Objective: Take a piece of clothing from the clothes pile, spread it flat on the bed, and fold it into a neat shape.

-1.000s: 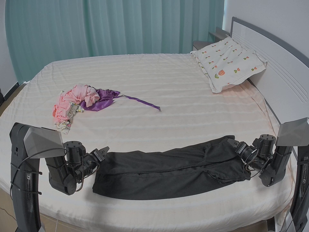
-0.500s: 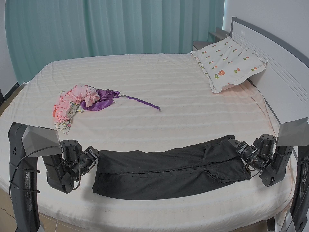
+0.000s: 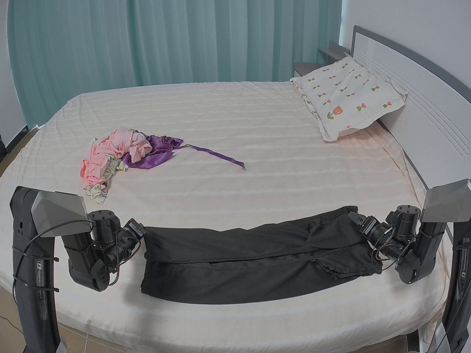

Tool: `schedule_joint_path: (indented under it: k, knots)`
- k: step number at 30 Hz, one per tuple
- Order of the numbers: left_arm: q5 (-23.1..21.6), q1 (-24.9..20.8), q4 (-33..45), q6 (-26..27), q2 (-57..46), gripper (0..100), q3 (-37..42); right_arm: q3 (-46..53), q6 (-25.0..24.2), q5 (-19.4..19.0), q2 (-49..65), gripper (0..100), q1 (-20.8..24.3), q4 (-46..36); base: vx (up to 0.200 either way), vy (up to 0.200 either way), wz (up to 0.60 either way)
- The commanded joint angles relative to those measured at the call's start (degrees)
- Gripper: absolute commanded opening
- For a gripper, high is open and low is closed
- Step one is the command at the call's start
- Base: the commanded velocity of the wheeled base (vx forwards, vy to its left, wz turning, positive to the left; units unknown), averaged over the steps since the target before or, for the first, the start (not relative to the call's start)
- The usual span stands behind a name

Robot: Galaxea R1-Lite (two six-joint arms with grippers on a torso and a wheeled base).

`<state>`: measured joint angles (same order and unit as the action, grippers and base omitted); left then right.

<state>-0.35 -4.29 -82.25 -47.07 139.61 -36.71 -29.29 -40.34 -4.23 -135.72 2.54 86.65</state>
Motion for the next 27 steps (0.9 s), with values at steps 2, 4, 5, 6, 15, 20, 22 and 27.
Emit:
schedule_joint_path:
  k: [2, 4, 5, 6, 15, 20, 22, 27]
  knots:
    - [0.0, 0.2, 0.0, -0.3, 0.3, 0, -0.3, -0.1, 0.0, -0.1, -0.6, 100, -0.4, 0.0, 0.000, 0.000, 0.00]
    - [0.0, 0.1, 0.0, -0.3, 0.3, 0, -0.3, -0.1, 0.0, -0.1, -0.8, 100, -0.4, 0.0, 0.000, 0.000, 0.00]
    - [0.0, 0.1, 0.0, -0.3, 0.3, 0, -0.3, -0.1, 0.0, -0.2, -0.9, 100, -0.4, 0.0, 0.000, 0.000, 0.00]
    - [-0.1, 0.1, 0.0, -0.3, 0.3, 0, -0.3, -0.1, 0.0, -0.2, -1.0, 100, -0.3, 0.0, 0.000, 0.000, 0.00]
    - [-0.1, 0.1, 0.0, -0.3, 0.3, 0, -0.3, -0.1, 0.0, -0.3, -1.6, 100, 0.2, 0.0, 0.000, 0.000, 0.00]
    - [-0.1, 0.1, 0.0, -0.4, 0.3, 0, -0.1, 0.0, 0.0, -0.3, -1.6, 0, 0.3, -0.1, 0.000, 0.000, 0.00]
    - [-0.1, 0.1, 0.0, -0.4, 0.3, 0, 0.1, 0.7, 0.0, -0.2, -1.2, 0, 0.3, -0.3, 0.000, 0.000, 0.00]
    - [-0.1, 0.2, 0.0, -0.4, 0.3, 0, 0.3, 2.4, 0.2, 0.1, -0.7, 0, 0.4, -2.1, 0.000, 0.000, 0.00]
